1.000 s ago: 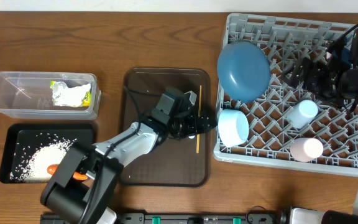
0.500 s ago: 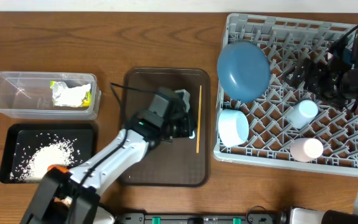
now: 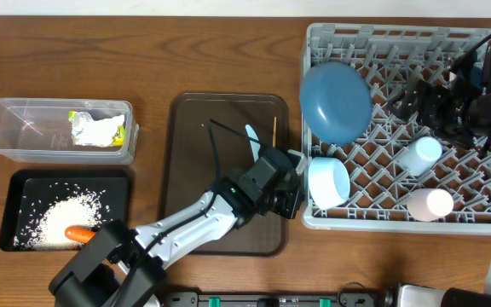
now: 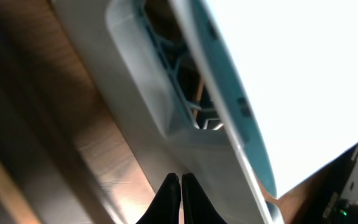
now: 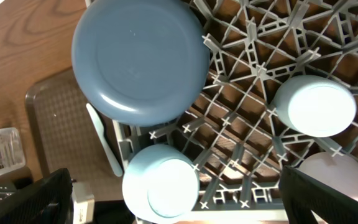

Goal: Sort waste into correct bins and load items into the dishwasher rack

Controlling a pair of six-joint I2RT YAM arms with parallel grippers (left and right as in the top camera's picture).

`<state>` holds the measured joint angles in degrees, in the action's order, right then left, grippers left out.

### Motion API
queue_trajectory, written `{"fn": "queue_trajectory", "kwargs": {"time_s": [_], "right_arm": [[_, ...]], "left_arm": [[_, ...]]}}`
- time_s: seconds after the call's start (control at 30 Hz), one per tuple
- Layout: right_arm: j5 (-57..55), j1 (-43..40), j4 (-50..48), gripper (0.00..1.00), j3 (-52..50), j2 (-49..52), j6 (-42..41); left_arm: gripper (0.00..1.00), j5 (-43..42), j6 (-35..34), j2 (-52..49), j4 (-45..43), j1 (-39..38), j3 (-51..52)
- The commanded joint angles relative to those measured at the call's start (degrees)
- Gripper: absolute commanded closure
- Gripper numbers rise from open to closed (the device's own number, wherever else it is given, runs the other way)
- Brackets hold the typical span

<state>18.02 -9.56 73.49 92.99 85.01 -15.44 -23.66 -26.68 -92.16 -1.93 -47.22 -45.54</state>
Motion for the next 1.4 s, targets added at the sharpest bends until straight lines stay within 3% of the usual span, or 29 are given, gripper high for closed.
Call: {"fn": "queue_trajectory", "kwargs": {"time_s": [0.0, 0.2, 0.23, 0.27, 0.3, 0.4, 0.7, 0.8, 0.93, 1.2, 1.37], "right_arm": [[-0.2, -0.2, 0.0, 0.01, -0.1, 0.3, 0.9], [-0.2, -0.2, 0.0, 0.01, -0.1, 0.3, 0.9], [-0.2, -0.2, 0.0, 0.01, -0.1, 0.3, 0.9], [-0.2, -0.2, 0.0, 0.01, -0.1, 0.3, 1.0], [-0.2, -0.2, 0.0, 0.01, -0.1, 0.3, 1.0], [-0.2, -0.2, 0.0, 0.01, -0.1, 0.3, 0.9], [2.5, 0.7, -0.5, 0.01, -0.1, 0.3, 2.4], [7.1, 5.1, -0.8, 0.01, -0.1, 0.3, 8.6], [2.9, 16.8, -3.1, 0.02, -0.1, 0.5, 9.0], [-16.2, 43.2, -14.1, 0.14, -0.1, 7.3, -3.4], [-26.9, 49.2, -17.0, 0.2, -0.1, 16.5, -13.3]], "left_arm": [[0.94, -1.9, 2.4, 0.1, -0.6, -0.4, -0.5], [0.92, -2.6, 5.7, 0.9, 1.1, 0.0, -1.4], [0.71, -1.5, 6.5, 1.6, 3.1, 0.9, -1.8], [0.29, 0.1, 6.5, 2.4, 5.5, 1.9, -2.2], [0.12, 2.3, 6.6, 3.3, 8.3, 3.1, -2.7], [0.02, 7.3, 9.8, 6.8, 16.0, 8.9, -4.1], [0.02, 10.3, 19.6, 9.1, 15.0, 20.1, -4.1], [0.05, 14.7, 19.3, 10.0, 16.9, 23.2, -4.3], [0.05, 19.1, 13.8, 13.3, 24.7, 30.3, -7.0], [0.02, 19.2, 12.4, 22.7, 41.0, 46.7, -13.2], [0.02, 19.2, 12.4, 27.5, 48.5, 50.8, -13.4]]}}
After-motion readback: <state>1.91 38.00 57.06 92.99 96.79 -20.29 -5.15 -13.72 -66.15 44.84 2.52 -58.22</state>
